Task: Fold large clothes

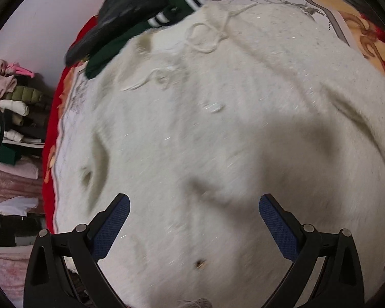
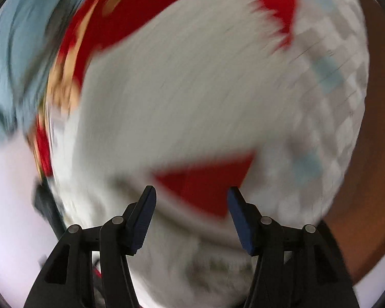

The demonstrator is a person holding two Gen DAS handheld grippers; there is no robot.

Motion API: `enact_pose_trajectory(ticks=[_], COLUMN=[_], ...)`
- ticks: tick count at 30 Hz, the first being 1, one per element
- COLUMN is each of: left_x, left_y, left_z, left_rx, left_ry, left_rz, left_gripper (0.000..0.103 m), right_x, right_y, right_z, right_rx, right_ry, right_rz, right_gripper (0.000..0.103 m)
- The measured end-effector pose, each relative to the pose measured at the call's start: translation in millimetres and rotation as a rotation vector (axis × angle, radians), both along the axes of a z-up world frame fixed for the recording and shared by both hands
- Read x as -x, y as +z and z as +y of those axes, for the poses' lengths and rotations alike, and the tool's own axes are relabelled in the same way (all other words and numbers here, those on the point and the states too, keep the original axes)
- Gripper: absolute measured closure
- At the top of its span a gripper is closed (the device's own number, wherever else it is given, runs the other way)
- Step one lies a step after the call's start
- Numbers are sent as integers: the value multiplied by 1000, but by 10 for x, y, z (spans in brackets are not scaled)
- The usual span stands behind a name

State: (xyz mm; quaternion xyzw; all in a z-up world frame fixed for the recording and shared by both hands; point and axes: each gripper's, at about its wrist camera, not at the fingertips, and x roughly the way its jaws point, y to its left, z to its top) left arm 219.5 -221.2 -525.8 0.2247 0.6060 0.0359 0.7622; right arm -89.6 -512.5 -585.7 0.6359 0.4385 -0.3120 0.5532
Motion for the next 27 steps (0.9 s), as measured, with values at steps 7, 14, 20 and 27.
enact_pose_trajectory(ticks=[7,14,20,27], left_x=[-96,-44,19,-41], left_y=[-184,-255,-262,-168], left_z=[-269,-358,-356,-129], left_rx=[-6,-1,6,71], left_ry=[-20,-29,-52,17], left_rz=[-5,5,-1,3], left_gripper=[0,0,0,0], right_x=[269,-73,-300,-749], right_y=[172,-107,226,1181], right_z=[-9,-327,-810,-767], right_rx=[164,158,265,463], right_ry=[-252,-187,-253,-98], right_rz=[-107,-141,-102,-197], right_gripper=[79,54,93,94])
